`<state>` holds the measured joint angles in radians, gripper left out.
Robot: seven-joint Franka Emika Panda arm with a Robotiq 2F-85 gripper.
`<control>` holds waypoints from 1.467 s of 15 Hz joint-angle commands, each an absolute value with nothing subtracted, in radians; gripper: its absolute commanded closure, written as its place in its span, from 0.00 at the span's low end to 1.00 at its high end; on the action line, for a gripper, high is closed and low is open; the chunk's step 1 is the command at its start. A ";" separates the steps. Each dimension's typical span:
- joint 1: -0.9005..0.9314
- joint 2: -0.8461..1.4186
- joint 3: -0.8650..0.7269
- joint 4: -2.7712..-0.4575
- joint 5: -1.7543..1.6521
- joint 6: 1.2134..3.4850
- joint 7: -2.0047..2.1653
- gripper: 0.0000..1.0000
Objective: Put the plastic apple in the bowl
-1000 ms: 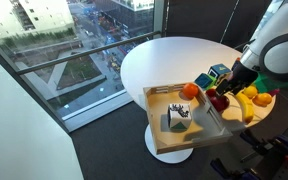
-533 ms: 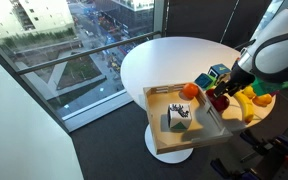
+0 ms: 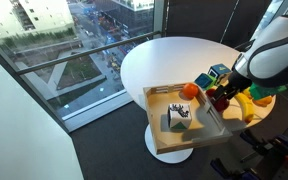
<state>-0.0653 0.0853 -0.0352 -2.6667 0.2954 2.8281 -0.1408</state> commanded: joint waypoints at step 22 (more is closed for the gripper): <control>-0.056 -0.003 -0.040 -2.592 0.215 2.747 0.020 0.44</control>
